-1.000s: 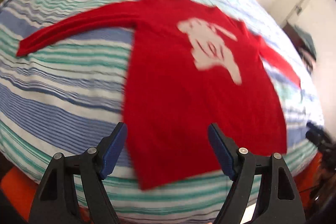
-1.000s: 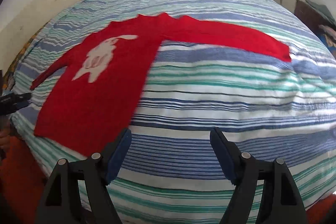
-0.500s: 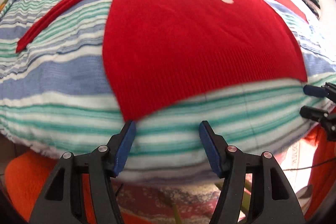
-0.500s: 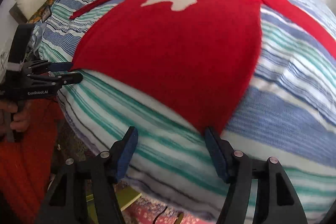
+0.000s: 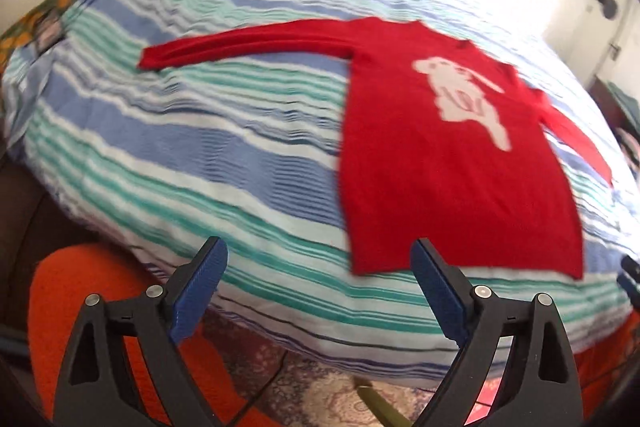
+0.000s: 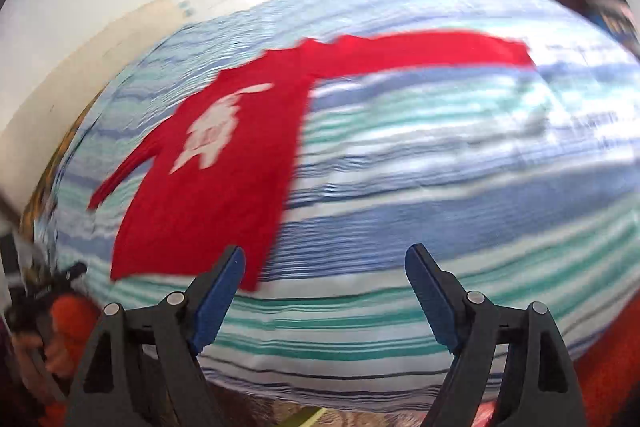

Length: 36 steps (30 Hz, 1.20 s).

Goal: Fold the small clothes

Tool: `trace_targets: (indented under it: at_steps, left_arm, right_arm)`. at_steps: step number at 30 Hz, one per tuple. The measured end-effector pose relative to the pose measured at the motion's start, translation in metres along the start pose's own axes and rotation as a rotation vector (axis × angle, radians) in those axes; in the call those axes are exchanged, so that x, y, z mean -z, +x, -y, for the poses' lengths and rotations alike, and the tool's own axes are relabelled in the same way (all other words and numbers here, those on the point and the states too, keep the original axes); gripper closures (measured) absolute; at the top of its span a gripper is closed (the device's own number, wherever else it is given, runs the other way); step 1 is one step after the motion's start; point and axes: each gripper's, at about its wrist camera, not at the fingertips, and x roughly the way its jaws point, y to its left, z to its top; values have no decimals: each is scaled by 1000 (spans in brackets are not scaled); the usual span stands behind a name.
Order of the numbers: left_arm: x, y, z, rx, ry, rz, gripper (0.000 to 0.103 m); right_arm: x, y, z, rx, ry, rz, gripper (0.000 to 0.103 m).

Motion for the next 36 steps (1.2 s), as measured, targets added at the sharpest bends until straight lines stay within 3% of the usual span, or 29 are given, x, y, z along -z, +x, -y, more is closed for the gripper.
trace_targets:
  at_steps: [4,14,36]
  left_arm:
    - [2,-2,-4,4,-30,10,10]
    - [1,-5,1,-10,-4,21,9]
    - [-1,13,4,-35,-6,-19,9]
  right_arm:
    - [-5,2,23,6,105,0,21]
    - [-5,4,11,9,29,-1,21]
    - [0,12,17,15,42,-34,21]
